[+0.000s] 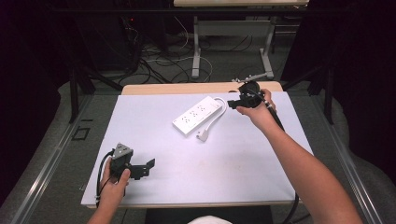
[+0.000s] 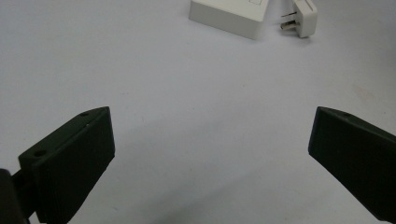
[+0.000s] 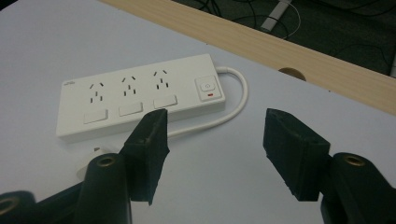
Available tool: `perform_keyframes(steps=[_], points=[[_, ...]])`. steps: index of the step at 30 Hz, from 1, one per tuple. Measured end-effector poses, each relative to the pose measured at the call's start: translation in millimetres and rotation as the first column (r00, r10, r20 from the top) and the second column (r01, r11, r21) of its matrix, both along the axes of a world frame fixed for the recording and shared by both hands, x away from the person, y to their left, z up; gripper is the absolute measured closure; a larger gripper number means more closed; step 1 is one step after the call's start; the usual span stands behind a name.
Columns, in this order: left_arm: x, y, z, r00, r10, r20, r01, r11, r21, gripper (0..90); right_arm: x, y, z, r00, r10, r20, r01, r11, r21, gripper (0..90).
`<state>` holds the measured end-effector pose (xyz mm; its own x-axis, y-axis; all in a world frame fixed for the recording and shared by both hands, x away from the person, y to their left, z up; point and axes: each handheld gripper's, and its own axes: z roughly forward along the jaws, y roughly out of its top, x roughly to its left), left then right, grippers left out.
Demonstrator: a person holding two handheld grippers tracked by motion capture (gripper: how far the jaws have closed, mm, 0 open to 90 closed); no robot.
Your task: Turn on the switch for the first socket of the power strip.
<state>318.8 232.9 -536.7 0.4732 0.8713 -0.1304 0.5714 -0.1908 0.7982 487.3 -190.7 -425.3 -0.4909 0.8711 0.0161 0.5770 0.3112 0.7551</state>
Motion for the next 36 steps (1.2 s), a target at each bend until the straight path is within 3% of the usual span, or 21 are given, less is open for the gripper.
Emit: perform_keyframes(steps=[16, 36], points=[[-0.4, 0.5, 0.4, 1.0000, -0.004, 0.003, 0.004, 1.0000, 0.002, 0.2, 15.2, 29.2, -10.6, 1.0000, 0.003, 0.006, -0.003, 0.9999, 0.015, 55.2], [-0.3, -0.1, -0.6, 1.0000, -0.002, 0.007, 0.002, 1.0000, -0.003, 0.2, 30.6, 58.0, -21.3, 0.9999, 0.005, 0.014, -0.005, 1.0000, -0.007, 55.0]])
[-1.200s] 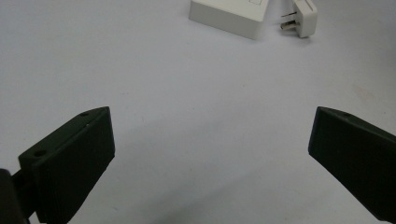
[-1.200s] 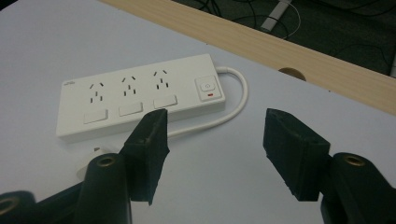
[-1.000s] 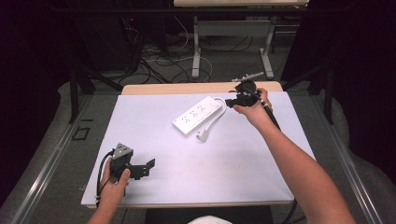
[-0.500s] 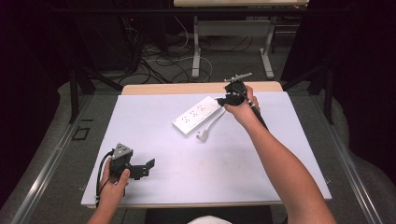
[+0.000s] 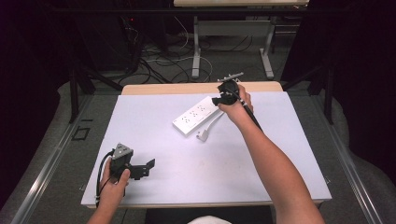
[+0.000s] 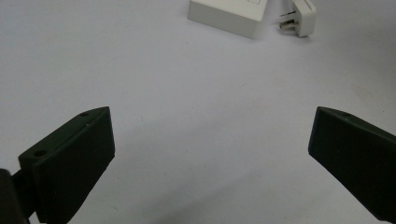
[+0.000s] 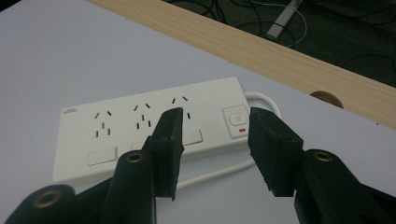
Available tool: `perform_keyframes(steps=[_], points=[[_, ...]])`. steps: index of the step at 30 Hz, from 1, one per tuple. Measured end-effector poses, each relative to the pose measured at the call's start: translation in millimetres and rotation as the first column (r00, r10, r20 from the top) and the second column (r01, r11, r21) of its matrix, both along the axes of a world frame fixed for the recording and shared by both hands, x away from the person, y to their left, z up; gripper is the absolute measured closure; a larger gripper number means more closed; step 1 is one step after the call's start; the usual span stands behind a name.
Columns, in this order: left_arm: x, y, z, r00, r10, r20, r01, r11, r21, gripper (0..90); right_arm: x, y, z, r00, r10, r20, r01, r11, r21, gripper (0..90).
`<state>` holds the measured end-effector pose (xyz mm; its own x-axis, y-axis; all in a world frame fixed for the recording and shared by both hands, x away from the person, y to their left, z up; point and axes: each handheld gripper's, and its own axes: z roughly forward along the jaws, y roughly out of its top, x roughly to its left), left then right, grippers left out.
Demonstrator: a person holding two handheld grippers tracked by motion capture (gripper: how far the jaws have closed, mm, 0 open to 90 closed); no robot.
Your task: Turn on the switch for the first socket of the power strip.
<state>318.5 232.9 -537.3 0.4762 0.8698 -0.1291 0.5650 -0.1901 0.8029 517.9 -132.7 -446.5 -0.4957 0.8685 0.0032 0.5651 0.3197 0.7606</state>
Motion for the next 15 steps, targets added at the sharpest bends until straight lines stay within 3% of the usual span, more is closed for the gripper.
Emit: perform_keyframes(steps=[4, 15], points=[[0.1, 0.2, -0.2, 1.0000, 0.001, 0.000, -0.001, 1.0000, 0.001, 0.2, 1.0, 5.0, -4.9, 0.9999, 0.011, -0.009, -0.011, 0.9998, -0.017, 61.3], [0.4, 0.9, -0.2, 1.0000, -0.001, -0.009, 0.001, 1.0000, 0.000, 0.2, 6.3, 18.4, -18.0, 0.9979, 0.056, -0.034, -0.058, 0.9970, -0.052, 67.4]])
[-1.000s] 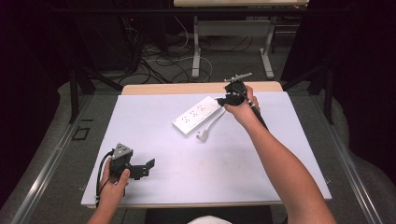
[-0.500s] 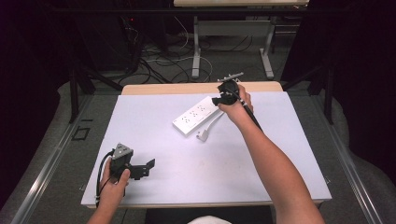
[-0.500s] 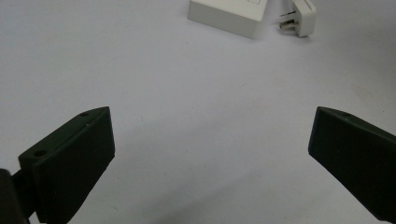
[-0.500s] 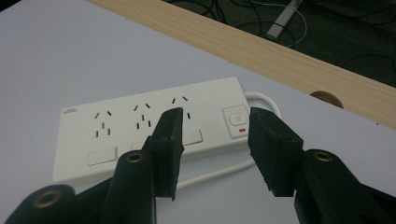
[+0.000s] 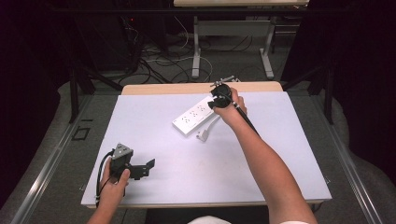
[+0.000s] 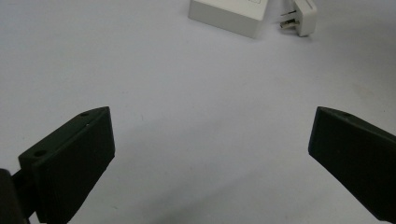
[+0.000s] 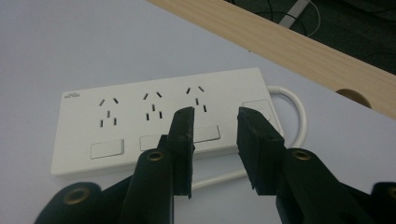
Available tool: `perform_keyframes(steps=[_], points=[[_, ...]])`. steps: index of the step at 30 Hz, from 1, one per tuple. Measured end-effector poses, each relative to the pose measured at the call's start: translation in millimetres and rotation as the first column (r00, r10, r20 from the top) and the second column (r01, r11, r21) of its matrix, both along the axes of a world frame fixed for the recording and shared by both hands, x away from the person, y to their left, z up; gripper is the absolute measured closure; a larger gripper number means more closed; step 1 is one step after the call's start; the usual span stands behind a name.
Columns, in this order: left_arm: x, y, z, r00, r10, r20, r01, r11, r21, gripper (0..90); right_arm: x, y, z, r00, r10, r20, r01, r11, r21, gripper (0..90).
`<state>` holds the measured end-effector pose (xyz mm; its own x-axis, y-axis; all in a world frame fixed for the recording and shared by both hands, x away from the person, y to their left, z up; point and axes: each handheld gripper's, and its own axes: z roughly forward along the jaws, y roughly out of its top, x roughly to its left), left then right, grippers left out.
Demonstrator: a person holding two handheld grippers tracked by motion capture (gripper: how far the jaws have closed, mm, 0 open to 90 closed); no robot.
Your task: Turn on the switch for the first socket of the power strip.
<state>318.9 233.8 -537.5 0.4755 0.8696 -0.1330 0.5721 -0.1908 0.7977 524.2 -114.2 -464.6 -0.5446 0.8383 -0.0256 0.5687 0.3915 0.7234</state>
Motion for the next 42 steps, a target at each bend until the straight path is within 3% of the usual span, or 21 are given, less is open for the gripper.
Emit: perform_keyframes(steps=[12, 21, 32, 42], points=[[-0.2, 0.4, -1.1, 1.0000, 0.006, 0.005, -0.006, 1.0000, -0.004, 0.2, 12.0, 5.7, -16.0, 0.9986, -0.033, -0.042, 0.033, 0.9994, 0.004, 74.4], [-0.9, 1.4, -0.9, 1.0000, 0.009, 0.005, -0.008, 0.9999, -0.009, 0.2, 21.1, 3.8, -24.8, 0.9977, -0.055, -0.040, 0.055, 0.9985, -0.006, 81.1], [-0.9, 1.7, -1.2, 0.9999, 0.011, 0.004, -0.011, 0.9999, -0.011, 0.2, 27.3, 8.4, -36.9, 0.9950, -0.069, -0.073, 0.072, 0.9967, 0.039, 89.9], [-0.7, 1.7, -1.6, 0.9999, 0.011, 0.002, -0.010, 0.9999, -0.012, 0.2, 32.7, 10.9, -49.3, 0.9927, -0.075, -0.095, 0.077, 0.9967, 0.027, 90.0]])
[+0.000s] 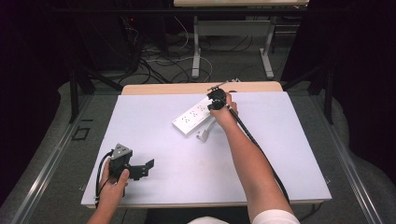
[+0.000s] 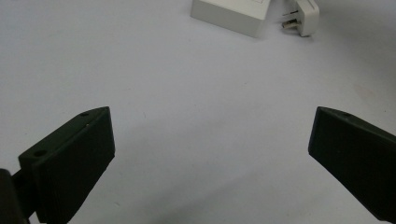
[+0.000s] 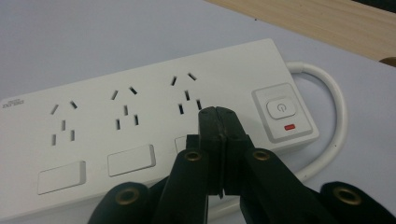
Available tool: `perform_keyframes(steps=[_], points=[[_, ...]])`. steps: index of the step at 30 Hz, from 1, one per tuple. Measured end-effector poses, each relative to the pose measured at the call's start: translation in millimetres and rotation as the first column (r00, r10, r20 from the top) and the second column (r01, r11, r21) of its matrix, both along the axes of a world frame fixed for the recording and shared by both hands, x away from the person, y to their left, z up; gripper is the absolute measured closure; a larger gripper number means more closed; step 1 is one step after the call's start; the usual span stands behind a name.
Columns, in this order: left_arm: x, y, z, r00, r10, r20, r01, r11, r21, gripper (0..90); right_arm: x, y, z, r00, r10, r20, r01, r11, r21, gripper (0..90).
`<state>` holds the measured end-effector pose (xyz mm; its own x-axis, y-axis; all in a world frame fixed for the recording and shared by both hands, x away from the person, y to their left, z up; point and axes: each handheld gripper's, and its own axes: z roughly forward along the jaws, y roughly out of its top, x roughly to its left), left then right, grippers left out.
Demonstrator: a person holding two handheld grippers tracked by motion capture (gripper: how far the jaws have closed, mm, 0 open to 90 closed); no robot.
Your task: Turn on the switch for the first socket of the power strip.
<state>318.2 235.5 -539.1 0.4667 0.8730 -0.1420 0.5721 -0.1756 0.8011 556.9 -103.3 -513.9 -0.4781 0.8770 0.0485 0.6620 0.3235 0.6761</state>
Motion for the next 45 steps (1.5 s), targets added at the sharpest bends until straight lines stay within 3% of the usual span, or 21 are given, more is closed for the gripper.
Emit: perform_keyframes(steps=[20, 26, 45], points=[[0.2, 0.3, -0.1, 1.0000, 0.000, -0.001, 0.000, 1.0000, -0.002, 0.2, 5.7, 0.6, -13.1, 0.9999, -0.010, -0.010, 0.010, 0.9999, 0.012, 90.0], [0.0, 0.1, -0.2, 1.0000, -0.001, -0.002, 0.001, 1.0000, -0.001, 0.2, 4.7, 2.5, -13.7, 0.9990, -0.018, -0.040, 0.020, 0.9984, 0.052, 90.0], [-0.4, 0.2, -0.2, 1.0000, 0.000, -0.002, 0.000, 1.0000, 0.001, 0.2, 4.6, 2.8, -15.8, 0.9994, -0.029, -0.019, 0.030, 0.9980, 0.056, 90.0]])
